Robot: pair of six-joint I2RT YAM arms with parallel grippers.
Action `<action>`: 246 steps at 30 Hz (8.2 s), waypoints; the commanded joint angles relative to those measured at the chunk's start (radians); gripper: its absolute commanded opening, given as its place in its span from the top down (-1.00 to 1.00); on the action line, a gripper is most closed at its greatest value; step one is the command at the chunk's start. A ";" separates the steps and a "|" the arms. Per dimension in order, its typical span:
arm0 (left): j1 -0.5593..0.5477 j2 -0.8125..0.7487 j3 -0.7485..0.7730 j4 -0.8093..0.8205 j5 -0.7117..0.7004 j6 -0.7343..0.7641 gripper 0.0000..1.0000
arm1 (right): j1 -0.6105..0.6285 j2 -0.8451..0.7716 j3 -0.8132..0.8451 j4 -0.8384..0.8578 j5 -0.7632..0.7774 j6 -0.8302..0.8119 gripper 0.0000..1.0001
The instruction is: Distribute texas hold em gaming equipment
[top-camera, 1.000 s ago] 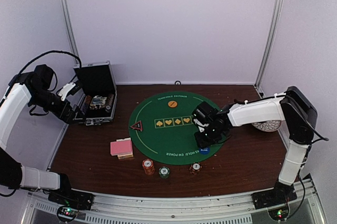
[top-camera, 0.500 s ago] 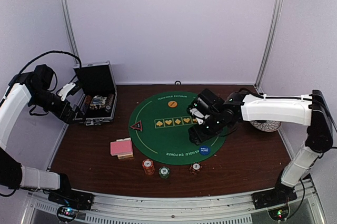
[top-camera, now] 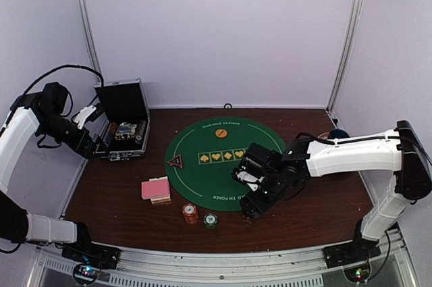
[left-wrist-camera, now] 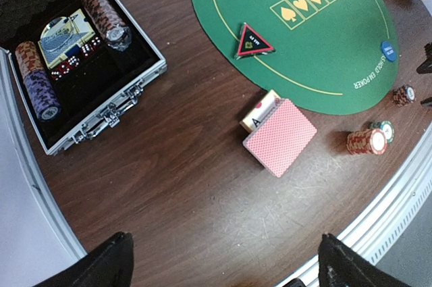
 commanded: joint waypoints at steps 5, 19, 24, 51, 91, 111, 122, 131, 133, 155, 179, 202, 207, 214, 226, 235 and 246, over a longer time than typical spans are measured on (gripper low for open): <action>0.006 -0.020 0.024 0.005 0.007 -0.006 -0.95 | 0.014 0.058 -0.015 0.055 -0.038 0.001 -0.46; 0.006 -0.029 0.023 0.001 -0.002 0.000 -0.95 | 0.017 0.107 -0.024 0.078 -0.027 -0.009 -0.29; 0.006 -0.028 0.024 0.001 0.000 0.001 -0.95 | 0.017 0.112 -0.028 0.082 -0.019 -0.008 -0.23; 0.006 -0.031 0.029 -0.001 0.006 0.002 -0.95 | 0.017 0.105 -0.026 0.064 0.001 -0.016 0.16; 0.006 -0.038 -0.008 -0.008 0.018 0.014 -0.95 | -0.392 0.738 1.019 -0.046 0.184 -0.105 0.32; 0.006 -0.022 -0.022 -0.008 0.008 0.023 -0.95 | -0.511 1.041 1.345 -0.013 0.077 -0.072 0.30; 0.006 -0.022 -0.016 -0.008 -0.005 0.018 -0.95 | -0.529 1.071 1.364 -0.013 0.063 -0.047 -0.26; 0.006 -0.021 -0.014 -0.010 -0.014 0.015 -0.95 | -0.524 0.979 1.385 -0.020 0.035 -0.065 -0.35; 0.006 -0.024 -0.011 -0.009 -0.017 0.015 -0.95 | -0.515 0.924 1.345 -0.020 0.038 -0.078 -0.35; 0.006 -0.022 0.030 -0.030 -0.023 0.006 -0.95 | -0.043 0.027 0.060 0.115 0.116 0.077 -0.40; 0.006 -0.023 0.054 -0.039 -0.006 0.002 -0.95 | 0.045 0.106 -0.068 0.149 0.049 0.109 -0.48; 0.006 -0.029 0.056 -0.039 -0.009 0.002 -0.95 | 0.045 0.131 -0.077 0.172 0.050 0.114 -0.13; 0.006 -0.031 0.057 -0.039 -0.008 0.002 -0.95 | 0.045 0.139 -0.079 0.171 0.053 0.112 -0.12; 0.006 -0.032 0.058 -0.039 -0.008 0.002 -0.95 | 0.046 0.137 -0.073 0.164 0.062 0.108 0.09; 0.006 -0.035 0.055 -0.039 -0.009 0.002 -0.95 | 0.046 0.087 -0.004 0.076 0.084 0.078 0.33; 0.006 -0.038 0.051 -0.039 -0.012 0.004 -0.95 | 0.046 0.079 0.137 -0.033 0.108 0.033 0.33; 0.006 -0.046 0.035 -0.038 -0.007 0.006 -0.95 | 0.011 0.393 0.497 0.043 0.134 -0.028 0.38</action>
